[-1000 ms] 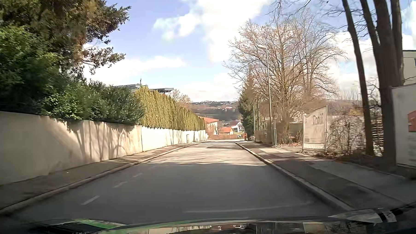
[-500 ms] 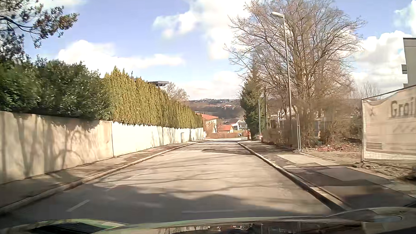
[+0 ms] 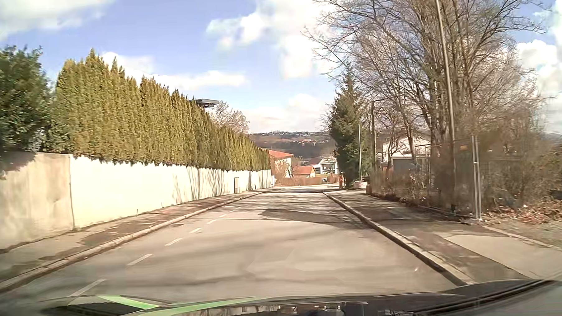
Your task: Follow the waypoints while adhering to traffic rules and regulations
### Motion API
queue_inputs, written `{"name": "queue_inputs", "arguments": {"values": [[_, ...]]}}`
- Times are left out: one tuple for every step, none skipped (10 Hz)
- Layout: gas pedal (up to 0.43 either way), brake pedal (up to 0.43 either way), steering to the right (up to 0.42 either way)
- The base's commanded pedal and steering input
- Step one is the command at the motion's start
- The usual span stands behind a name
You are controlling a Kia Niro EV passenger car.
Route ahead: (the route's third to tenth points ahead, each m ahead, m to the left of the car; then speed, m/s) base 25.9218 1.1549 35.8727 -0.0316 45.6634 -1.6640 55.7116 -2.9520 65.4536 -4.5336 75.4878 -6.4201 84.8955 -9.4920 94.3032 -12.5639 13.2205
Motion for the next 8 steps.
{"name": "queue_inputs", "arguments": {"values": [[0.000, 0.000, 0.005], [0.000, 0.000, 0.005], [0.000, 0.000, 0.004], [0.000, 0.000, 0.005], [0.000, 0.000, 0.004], [0.000, 0.000, 0.004], [0.000, 0.000, 0.004], [0.000, 0.000, 0.004]]}}
